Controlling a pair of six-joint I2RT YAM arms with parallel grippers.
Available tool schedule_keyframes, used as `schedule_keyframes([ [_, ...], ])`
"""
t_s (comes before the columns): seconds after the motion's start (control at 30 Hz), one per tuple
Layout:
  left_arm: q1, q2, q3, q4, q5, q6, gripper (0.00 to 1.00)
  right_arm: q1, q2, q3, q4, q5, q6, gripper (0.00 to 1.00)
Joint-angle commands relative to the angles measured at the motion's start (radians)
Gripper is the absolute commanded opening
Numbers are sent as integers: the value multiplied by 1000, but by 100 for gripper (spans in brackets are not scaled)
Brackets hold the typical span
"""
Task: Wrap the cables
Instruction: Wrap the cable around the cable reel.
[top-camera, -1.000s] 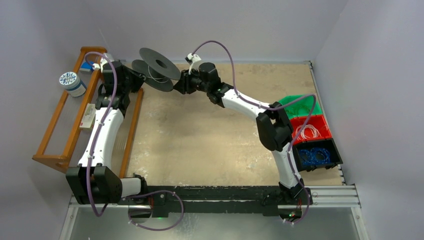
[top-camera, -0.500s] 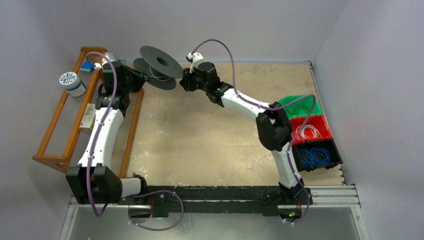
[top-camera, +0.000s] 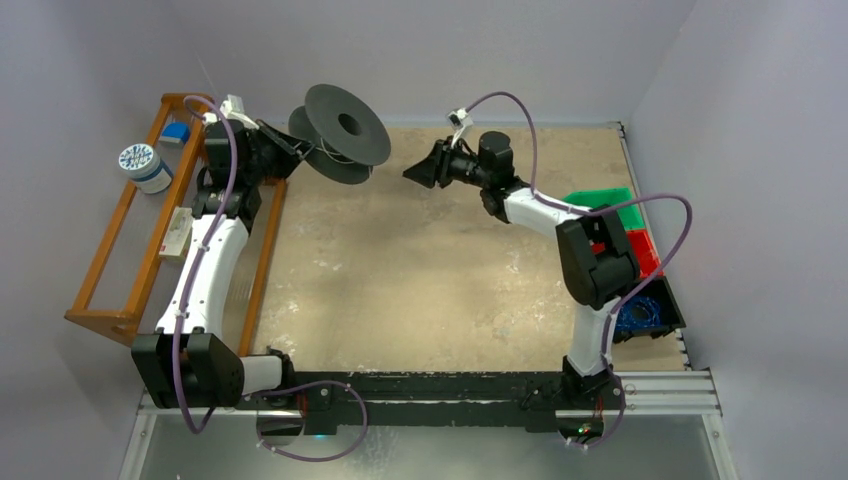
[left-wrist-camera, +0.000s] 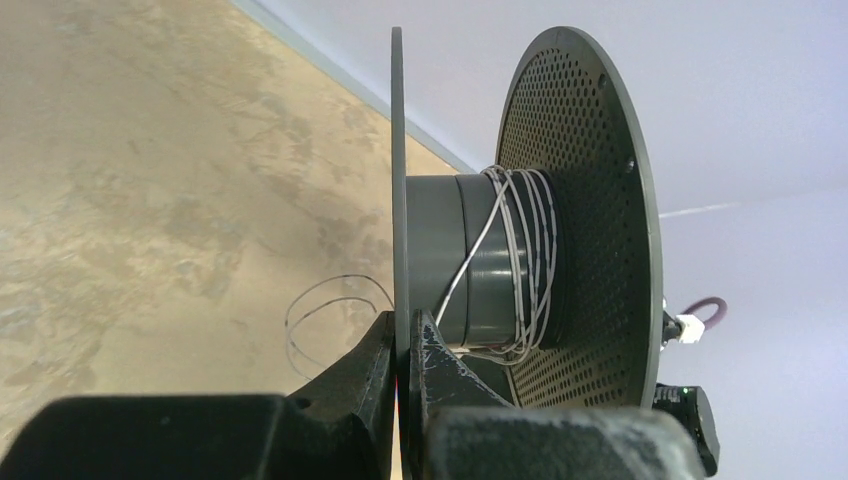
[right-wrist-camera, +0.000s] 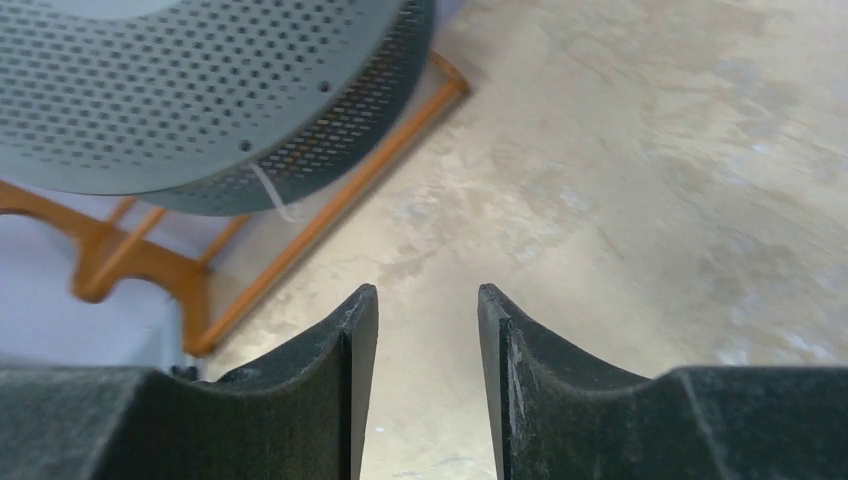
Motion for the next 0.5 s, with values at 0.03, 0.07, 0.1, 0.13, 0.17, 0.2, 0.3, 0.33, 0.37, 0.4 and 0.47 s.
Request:
schedule_keyframes([
  [0.03, -9, -28, 12, 218, 146, 12, 0, 32, -30, -29, 308, -194, 263, 46],
  [0.07, -11, -30, 8, 222, 155, 14, 0, 32, -18, -25, 338, -193, 300, 47],
  [0.1, -14, -33, 5, 228, 160, 16, 0, 33, -2, -20, 355, -195, 331, 47],
  [0.13, -18, -36, 2, 228, 163, 19, 0, 34, 13, -16, 373, -199, 371, 47],
  [0.17, -20, -38, -1, 232, 163, 20, 0, 34, 27, -15, 387, -205, 397, 47],
  [0.2, -21, -38, -3, 234, 165, 19, 0, 34, 38, -20, 409, -215, 419, 47],
  [0.3, -22, -37, 3, 239, 165, 11, 0, 34, 57, -65, 487, -236, 433, 49],
  [0.33, -22, -36, 6, 240, 165, 5, 0, 34, 61, -87, 529, -236, 427, 49],
  [0.37, -22, -33, 11, 240, 166, -2, 0, 34, 61, -118, 584, -240, 413, 50],
  [0.4, -22, -32, 18, 240, 167, -6, 0, 35, 61, -148, 641, -241, 394, 51],
  [0.47, -22, -29, 27, 237, 164, -16, 0, 35, 60, -200, 769, -246, 356, 57],
])
